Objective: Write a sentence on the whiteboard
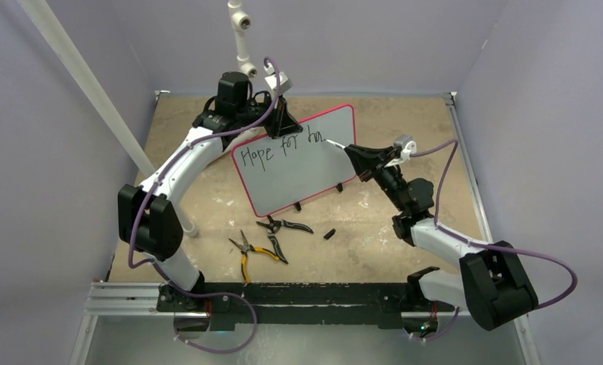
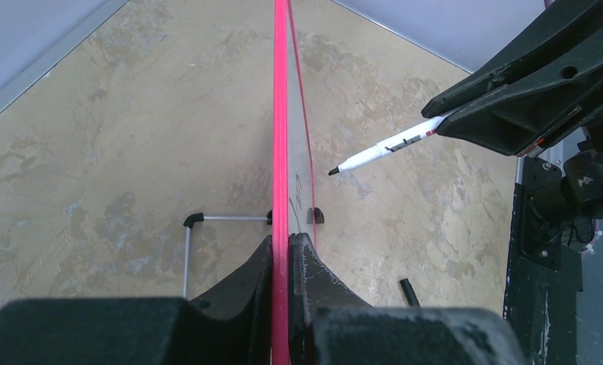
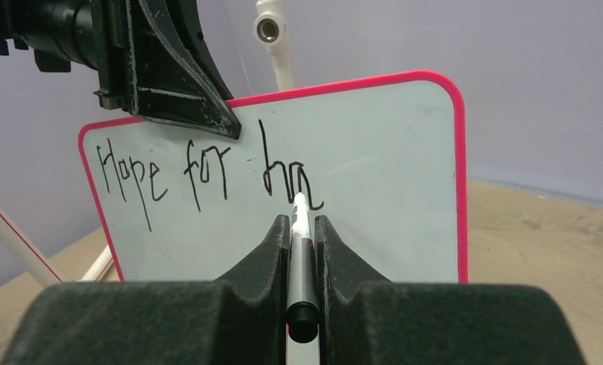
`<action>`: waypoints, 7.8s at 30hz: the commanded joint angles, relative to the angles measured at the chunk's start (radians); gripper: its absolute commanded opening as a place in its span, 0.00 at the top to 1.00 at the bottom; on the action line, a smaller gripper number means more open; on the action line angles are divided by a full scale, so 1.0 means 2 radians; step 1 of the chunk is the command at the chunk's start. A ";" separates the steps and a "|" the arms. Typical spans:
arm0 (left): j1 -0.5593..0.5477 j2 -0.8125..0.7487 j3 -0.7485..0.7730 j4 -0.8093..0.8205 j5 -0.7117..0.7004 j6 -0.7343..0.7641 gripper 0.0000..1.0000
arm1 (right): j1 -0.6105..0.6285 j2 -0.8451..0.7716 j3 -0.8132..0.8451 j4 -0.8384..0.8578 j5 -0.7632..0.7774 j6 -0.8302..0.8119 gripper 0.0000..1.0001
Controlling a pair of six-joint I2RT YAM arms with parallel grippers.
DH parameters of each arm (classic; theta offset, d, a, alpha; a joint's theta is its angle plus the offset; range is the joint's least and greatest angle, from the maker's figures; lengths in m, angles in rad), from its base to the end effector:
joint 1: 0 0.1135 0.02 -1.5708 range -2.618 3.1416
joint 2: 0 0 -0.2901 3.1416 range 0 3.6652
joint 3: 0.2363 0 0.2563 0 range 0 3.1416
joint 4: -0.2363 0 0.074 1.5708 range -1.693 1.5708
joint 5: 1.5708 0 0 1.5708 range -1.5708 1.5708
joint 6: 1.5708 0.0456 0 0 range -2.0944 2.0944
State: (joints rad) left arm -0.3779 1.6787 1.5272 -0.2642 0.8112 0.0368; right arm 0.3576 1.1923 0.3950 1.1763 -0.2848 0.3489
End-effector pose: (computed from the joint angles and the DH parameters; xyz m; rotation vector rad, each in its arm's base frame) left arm 0.3624 -0.1794 0.3811 0.9179 1.7623 -1.0214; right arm 0.2196 0.0957 0.2903 -0.2628 1.2171 0.7853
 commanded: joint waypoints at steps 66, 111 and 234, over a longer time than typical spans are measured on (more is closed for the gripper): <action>-0.007 0.007 -0.023 -0.009 0.018 0.007 1.00 | -0.002 0.032 0.067 0.006 0.029 0.016 1.00; -0.007 0.007 -0.022 -0.008 0.018 0.006 1.00 | -0.002 0.031 0.031 -0.014 0.019 0.021 1.00; -0.007 0.002 -0.024 -0.004 0.021 0.003 1.00 | -0.011 0.016 0.057 -0.029 0.053 0.017 1.00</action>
State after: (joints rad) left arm -0.3710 1.6768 1.5181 -0.2481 0.8158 0.0196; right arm 0.3393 1.2167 0.4637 1.0660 -0.1711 0.3992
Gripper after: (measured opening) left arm 0.066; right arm 0.133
